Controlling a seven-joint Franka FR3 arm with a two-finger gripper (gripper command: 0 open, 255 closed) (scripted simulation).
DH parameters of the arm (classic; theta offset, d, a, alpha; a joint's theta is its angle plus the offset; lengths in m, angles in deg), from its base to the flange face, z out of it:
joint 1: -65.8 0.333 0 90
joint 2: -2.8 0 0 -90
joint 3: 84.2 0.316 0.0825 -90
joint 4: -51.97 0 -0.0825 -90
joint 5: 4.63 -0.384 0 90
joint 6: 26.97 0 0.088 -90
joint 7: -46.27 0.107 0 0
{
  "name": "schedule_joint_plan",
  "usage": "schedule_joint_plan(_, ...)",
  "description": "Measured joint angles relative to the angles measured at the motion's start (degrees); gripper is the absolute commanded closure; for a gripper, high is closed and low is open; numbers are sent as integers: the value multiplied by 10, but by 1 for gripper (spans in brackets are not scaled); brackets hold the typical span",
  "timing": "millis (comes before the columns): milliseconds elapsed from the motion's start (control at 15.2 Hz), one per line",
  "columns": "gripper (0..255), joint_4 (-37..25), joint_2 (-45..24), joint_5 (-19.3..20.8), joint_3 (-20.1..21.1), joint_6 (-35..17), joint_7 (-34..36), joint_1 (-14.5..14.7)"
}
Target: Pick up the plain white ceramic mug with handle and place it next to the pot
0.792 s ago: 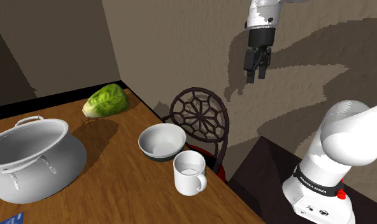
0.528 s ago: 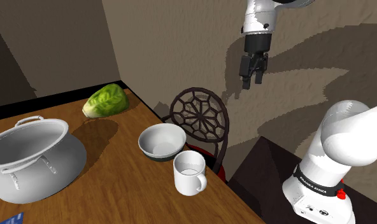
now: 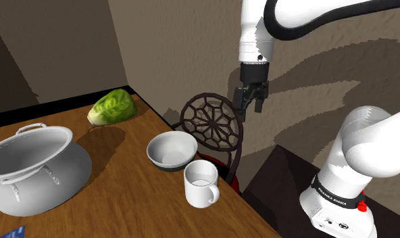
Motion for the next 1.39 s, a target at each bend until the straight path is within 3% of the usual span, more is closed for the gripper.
schedule_joint_plan(462,0,15,-79,-44,100,-116,98,23)
schedule_joint_plan(858,0,-18,-195,-39,185,-214,189,17)
schedule_joint_plan(1386,0,6,-252,-33,220,-298,220,16)
